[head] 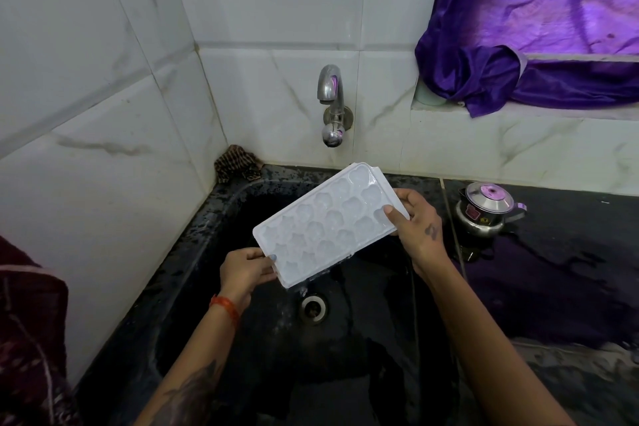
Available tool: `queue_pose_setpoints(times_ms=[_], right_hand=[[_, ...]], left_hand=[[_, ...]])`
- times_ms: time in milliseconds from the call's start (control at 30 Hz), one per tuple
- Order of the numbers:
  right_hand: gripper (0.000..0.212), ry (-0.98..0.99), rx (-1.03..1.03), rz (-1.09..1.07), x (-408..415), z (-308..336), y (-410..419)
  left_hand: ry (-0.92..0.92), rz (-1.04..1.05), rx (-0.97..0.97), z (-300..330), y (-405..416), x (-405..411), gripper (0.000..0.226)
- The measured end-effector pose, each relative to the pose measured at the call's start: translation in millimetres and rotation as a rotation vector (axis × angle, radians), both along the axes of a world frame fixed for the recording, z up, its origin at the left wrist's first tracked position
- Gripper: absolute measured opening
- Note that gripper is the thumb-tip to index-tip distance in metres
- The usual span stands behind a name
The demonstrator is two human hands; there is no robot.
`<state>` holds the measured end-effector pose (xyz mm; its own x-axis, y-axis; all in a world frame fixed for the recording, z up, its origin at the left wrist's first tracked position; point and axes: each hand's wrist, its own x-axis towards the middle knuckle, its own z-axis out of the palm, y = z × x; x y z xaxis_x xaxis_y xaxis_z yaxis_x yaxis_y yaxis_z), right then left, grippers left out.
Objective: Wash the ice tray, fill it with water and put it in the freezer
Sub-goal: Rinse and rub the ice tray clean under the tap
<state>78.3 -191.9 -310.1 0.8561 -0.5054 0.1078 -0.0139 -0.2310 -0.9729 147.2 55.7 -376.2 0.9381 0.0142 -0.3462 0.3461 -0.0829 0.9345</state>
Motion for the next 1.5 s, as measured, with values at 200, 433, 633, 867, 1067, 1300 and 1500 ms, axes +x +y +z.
queue_pose_setpoints(times_ms=[200,433,633,867,1067,1300,1500], right_hand=[[0.020,-0.046,-0.023,0.032,-1,1,2],[0.032,-0.084,-0.024,0.052,-3,3,5],[0.033,-0.105,-0.038,0.061,-5,3,4],[0.034,-0.128,-0.061,0.077,-5,-1,0],[0.035,-0.141,-0.076,0.080,-6,-1,1],[0.031,-0.155,-0.104,0.083,-8,0,1],[0.034,-0.177,-0.115,0.110,-9,-1,0]], left_hand=[[-0.011,0.018,-0.011,-8,0,0,0.004],[-0.016,0.052,-0.023,-12,-2,-1,0.003],[-0.031,0.092,-0.034,-9,-3,-4,0.003],[-0.081,0.132,-0.042,-1,-5,-8,0.009],[-0.116,0.163,-0.060,-1,-3,-9,0.007],[-0.168,0.198,-0.047,-3,0,-9,0.007],[-0.188,0.239,-0.065,-3,1,-10,0.008]])
